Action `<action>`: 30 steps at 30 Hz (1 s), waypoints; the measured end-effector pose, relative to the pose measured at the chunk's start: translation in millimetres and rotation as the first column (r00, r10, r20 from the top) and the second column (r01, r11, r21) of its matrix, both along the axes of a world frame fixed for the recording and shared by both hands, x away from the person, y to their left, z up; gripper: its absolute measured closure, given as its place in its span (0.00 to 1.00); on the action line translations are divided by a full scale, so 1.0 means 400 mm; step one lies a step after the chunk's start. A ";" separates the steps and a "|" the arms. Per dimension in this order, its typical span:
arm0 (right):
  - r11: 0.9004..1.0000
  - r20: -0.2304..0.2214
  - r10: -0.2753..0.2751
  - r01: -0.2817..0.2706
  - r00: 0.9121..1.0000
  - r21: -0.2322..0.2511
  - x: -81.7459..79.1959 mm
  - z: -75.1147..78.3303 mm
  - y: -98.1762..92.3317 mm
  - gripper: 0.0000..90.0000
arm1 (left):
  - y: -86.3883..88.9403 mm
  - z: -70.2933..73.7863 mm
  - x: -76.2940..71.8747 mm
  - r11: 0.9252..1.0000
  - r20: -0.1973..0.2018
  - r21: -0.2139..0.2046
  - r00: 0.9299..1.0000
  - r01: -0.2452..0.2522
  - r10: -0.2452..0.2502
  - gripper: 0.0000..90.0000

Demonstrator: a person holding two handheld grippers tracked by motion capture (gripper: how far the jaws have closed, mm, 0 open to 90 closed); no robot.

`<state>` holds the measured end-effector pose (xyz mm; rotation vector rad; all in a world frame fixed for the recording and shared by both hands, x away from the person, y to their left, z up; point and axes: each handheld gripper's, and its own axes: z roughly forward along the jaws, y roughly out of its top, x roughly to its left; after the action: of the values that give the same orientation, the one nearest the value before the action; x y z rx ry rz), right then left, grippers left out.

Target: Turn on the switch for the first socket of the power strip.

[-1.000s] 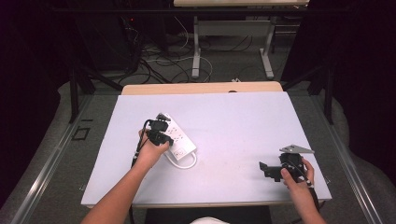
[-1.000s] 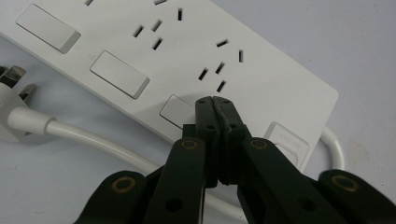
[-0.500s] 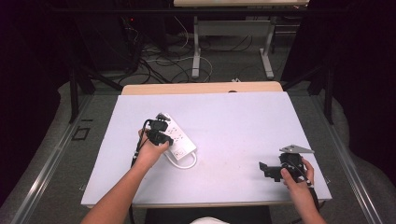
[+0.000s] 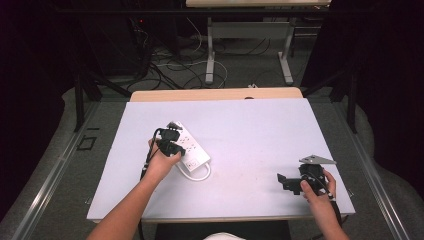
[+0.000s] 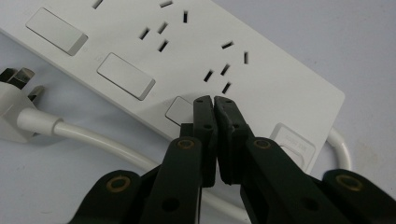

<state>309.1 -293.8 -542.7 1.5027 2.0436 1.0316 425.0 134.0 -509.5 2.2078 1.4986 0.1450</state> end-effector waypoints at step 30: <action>1.000 -0.003 -0.008 0.008 1.000 0.007 0.000 0.000 -0.004 0.00 | 0.010 -0.009 0.000 0.999 -0.016 -0.045 1.000 -0.004 0.003 1.00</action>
<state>309.0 -295.4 -542.8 1.5158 2.0361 1.0346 424.8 137.8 -513.3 2.1758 1.4999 0.0942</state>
